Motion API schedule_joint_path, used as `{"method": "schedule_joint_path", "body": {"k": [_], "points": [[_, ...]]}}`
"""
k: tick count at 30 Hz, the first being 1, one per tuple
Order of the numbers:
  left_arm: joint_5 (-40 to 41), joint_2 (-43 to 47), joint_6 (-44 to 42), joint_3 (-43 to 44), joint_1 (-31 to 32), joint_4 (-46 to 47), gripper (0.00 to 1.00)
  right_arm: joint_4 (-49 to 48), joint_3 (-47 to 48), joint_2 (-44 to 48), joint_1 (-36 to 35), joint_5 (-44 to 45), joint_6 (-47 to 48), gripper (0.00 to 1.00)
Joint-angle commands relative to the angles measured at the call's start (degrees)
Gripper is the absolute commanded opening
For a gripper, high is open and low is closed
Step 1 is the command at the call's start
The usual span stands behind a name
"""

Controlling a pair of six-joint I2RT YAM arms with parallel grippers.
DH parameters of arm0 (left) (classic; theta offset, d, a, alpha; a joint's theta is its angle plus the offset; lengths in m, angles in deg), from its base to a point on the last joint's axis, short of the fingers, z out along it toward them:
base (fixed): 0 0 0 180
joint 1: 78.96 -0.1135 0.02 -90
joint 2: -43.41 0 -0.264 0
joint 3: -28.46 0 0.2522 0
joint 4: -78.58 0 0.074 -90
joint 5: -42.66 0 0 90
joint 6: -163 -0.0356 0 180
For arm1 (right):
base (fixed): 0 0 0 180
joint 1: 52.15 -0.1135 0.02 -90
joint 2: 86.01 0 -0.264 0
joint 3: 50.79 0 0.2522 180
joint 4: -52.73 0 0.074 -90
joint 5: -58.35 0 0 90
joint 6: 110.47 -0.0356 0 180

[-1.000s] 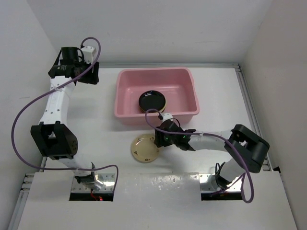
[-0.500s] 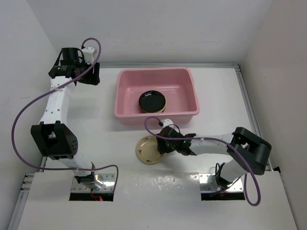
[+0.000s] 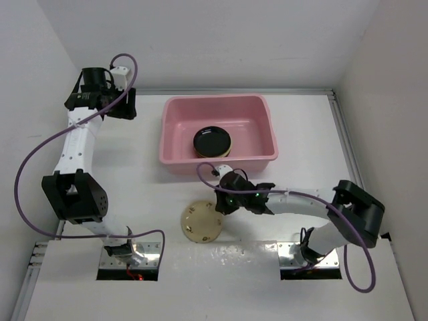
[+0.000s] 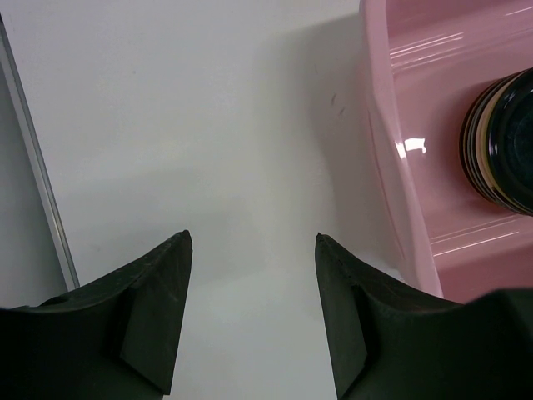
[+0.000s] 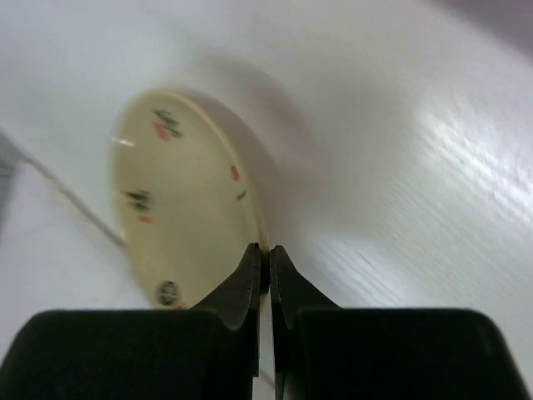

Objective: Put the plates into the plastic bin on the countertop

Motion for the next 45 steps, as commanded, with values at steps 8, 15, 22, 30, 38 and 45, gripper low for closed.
{"method": "schedule_joint_path", "body": {"k": [8, 15, 22, 30, 38, 45], "points": [[0.2, 5.0, -1.9, -0.6, -6.0, 0.9, 0.63, 7.0, 25.9, 2.6, 9.1, -10.0, 4.0, 0.0], [4.1, 5.7, -3.7, -0.6, -7.9, -0.3, 0.63, 4.1, 36.7, -8.1, 24.3, -9.5, -2.1, 0.0], [3.4, 4.4, -3.7, 0.6, -10.3, -1.3, 0.65, 7.2, 45.6, -20.8, 31.9, -9.5, -1.6, 0.0], [1.5, 1.0, -3.7, 2.4, -12.3, -1.3, 0.65, 8.8, 45.7, -24.4, 33.3, -8.3, -0.7, 0.35], [-0.3, -0.8, -4.3, 4.0, -13.5, -1.3, 0.65, 16.2, 57.3, -25.7, 29.5, 0.9, 15.4, 0.96], [-0.8, -0.8, -4.3, 2.3, -13.5, -1.3, 0.65, 20.5, 52.4, -8.9, 39.2, -2.1, 11.4, 1.0]]}}
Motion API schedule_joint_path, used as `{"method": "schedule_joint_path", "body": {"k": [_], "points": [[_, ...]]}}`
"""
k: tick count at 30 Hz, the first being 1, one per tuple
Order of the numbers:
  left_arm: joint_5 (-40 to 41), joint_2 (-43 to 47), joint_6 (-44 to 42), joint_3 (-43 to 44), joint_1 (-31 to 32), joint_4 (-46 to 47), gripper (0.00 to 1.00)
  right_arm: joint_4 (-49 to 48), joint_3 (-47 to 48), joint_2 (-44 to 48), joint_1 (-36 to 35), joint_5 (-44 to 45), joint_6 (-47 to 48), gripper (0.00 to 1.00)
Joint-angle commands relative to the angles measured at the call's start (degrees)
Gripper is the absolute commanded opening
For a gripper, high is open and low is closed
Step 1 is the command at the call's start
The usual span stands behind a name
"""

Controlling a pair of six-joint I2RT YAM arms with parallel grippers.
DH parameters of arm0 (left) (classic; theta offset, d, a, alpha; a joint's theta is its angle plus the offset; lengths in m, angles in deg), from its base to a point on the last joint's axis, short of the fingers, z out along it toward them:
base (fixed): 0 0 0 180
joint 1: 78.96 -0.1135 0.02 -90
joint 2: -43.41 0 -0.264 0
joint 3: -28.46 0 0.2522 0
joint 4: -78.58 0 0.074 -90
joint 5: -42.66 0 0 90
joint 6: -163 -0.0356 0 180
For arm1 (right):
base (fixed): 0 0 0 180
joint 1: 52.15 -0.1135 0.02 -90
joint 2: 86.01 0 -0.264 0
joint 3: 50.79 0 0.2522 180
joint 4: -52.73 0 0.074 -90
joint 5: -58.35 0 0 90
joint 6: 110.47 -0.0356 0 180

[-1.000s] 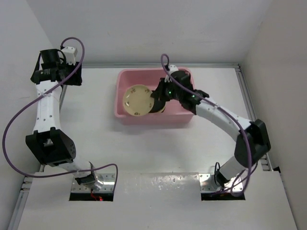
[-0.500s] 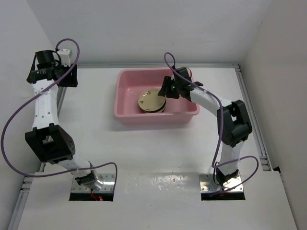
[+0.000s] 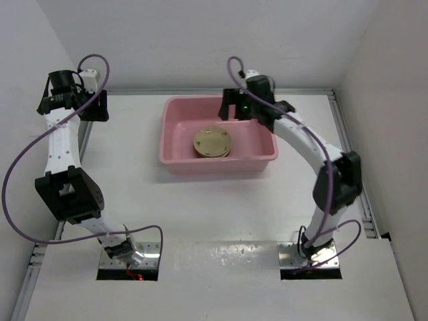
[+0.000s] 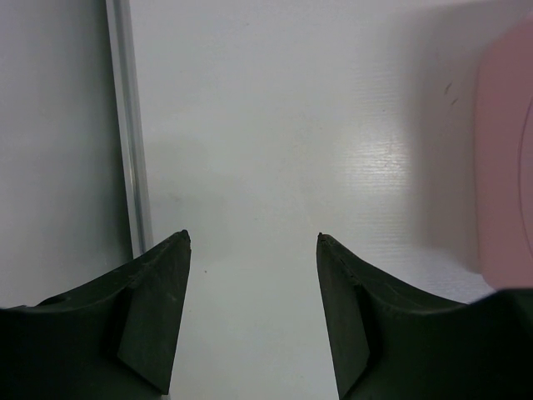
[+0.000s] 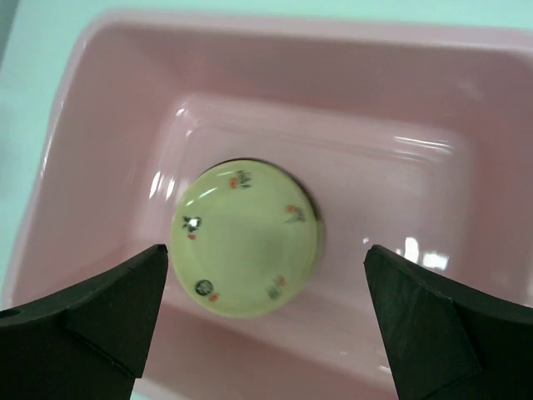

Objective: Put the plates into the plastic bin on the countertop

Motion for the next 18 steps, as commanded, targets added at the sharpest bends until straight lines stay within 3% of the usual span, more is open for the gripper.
{"method": "schedule_joint_path", "body": {"k": [1, 4, 6, 10, 12, 18], "points": [[-1.1, 0.6, -0.4, 0.8, -0.6, 0.5, 0.65, 4.3, -2.2, 11.6, 8.9, -0.7, -2.5, 1.0], [-1.8, 0.6, -0.4, 0.3, -0.6, 0.5, 0.65, 14.0, -6.3, 17.7, 17.8, 1.4, -4.5, 1.0], [-2.3, 0.6, -0.4, 0.3, -0.6, 0.5, 0.65, 20.6, -9.5, 20.4, 23.3, 7.9, -7.1, 1.0], [-2.3, 0.0, 0.1, 0.3, 0.6, 0.5, 0.65, 23.5, -19.6, 26.2, 36.1, 12.3, -9.9, 1.0], [-2.3, -0.6, 0.7, 0.3, 1.2, 0.5, 0.65, 23.8, -22.7, 27.9, 37.3, 16.2, -12.3, 1.0], [-3.1, -1.1, 2.0, 0.8, 3.0, 0.5, 0.65, 23.7, -26.0, 31.7, 39.0, 13.6, -10.7, 1.0]]}}
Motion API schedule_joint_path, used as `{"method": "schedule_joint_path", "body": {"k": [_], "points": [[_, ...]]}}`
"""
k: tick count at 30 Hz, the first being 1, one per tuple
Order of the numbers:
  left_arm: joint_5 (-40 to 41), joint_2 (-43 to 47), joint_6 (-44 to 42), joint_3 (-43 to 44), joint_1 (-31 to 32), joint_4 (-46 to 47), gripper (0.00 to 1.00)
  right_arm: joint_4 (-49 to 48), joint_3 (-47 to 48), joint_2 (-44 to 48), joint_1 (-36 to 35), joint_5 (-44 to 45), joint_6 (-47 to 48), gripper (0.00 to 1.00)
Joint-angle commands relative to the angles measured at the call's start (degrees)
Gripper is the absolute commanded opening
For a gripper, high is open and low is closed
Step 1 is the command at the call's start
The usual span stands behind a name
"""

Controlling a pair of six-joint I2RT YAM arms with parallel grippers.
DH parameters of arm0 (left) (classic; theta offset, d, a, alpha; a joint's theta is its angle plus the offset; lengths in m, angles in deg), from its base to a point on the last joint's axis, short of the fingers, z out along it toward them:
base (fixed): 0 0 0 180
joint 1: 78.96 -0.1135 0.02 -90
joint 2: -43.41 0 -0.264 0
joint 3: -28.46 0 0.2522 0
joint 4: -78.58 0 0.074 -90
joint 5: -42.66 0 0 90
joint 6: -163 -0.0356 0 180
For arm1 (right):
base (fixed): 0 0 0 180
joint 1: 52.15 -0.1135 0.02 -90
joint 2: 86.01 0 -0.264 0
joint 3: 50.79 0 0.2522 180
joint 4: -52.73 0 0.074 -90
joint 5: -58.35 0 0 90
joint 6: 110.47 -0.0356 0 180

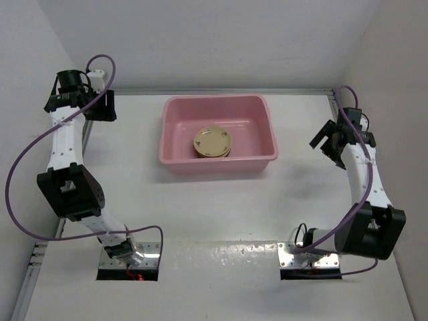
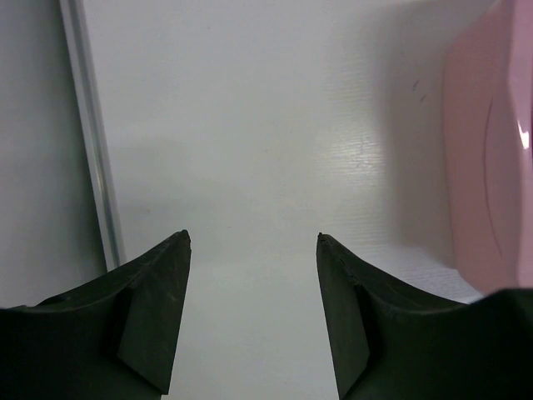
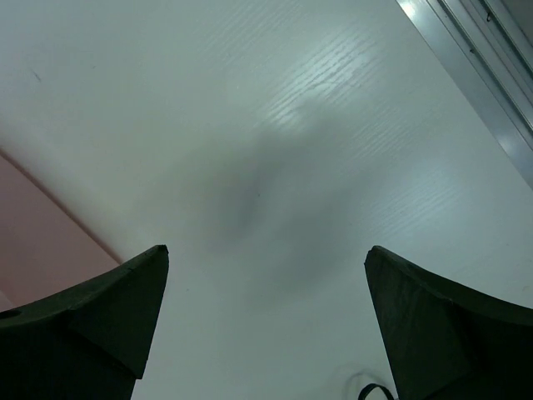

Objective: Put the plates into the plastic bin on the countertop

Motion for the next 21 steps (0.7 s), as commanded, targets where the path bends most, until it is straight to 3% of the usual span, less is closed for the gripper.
{"method": "schedule_joint_path", "body": {"k": [1, 11, 21], "points": [[-1.3, 0.1, 1.1, 0.8, 1.6, 0.5, 0.65, -0.9, 0.6, 4.7, 0.1, -0.7, -0.2, 1.0], [-0.7, 1.6, 1.1, -0.3, 3.2, 0.5, 0.65, -7.4, -3.2, 10.6, 0.2, -3.5, 1.9, 1.0], [-0.7, 1.6, 1.1, -0.8, 3.2, 0.5, 0.65, -7.5, -4.1, 11.1, 0.2, -4.3, 2.7, 1.0]]}}
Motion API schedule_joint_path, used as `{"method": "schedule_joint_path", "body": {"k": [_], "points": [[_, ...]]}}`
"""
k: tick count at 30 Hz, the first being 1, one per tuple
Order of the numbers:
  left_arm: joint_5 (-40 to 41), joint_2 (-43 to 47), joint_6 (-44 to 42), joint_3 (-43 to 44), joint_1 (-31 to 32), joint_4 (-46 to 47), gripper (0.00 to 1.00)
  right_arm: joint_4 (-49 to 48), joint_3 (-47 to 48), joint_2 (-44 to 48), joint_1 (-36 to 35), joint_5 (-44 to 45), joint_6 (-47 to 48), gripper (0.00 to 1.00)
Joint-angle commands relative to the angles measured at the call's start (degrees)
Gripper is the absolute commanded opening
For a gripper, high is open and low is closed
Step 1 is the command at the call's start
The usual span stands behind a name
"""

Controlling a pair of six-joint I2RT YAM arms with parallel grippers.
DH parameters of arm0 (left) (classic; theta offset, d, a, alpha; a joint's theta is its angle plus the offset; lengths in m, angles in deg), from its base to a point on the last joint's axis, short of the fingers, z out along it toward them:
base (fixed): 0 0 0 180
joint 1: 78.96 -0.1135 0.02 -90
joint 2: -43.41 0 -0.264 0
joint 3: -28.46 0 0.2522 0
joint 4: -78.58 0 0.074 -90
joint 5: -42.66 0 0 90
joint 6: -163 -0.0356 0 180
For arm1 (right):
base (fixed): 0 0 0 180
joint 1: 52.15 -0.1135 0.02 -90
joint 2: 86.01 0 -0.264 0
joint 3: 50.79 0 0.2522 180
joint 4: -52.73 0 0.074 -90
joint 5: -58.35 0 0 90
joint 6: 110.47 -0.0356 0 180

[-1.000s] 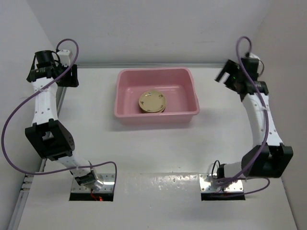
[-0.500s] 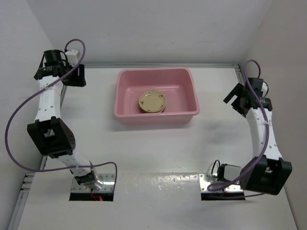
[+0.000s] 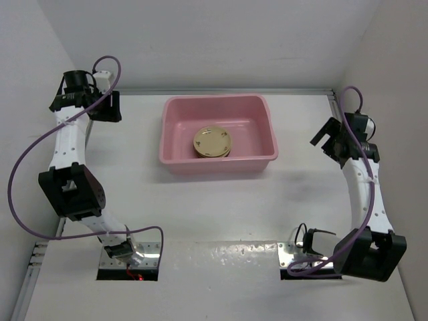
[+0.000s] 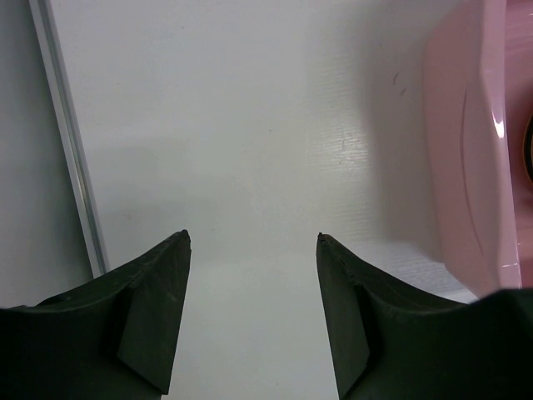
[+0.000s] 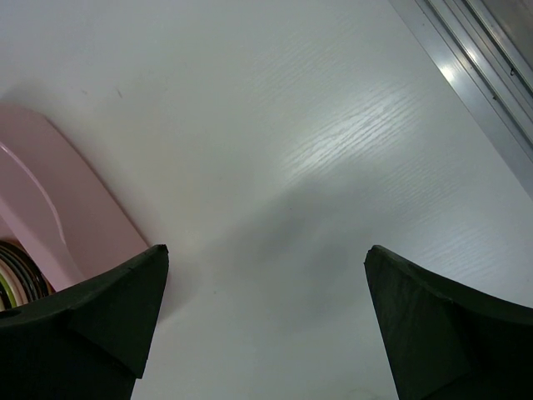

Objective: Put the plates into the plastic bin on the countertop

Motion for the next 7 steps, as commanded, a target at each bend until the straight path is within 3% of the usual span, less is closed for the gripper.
{"method": "schedule_joint_path", "body": {"k": [1, 7], "points": [[-0.3, 1.9, 0.8, 0.0, 0.5, 0.5, 0.65, -2.1, -0.1, 1.3, 0.1, -0.9, 0.9, 1.0], [0.2, 1.9, 0.8, -0.5, 0.5, 0.5, 0.65, -4.8, -1.0, 3.3, -0.2, -1.7, 1.1, 1.0]]}}
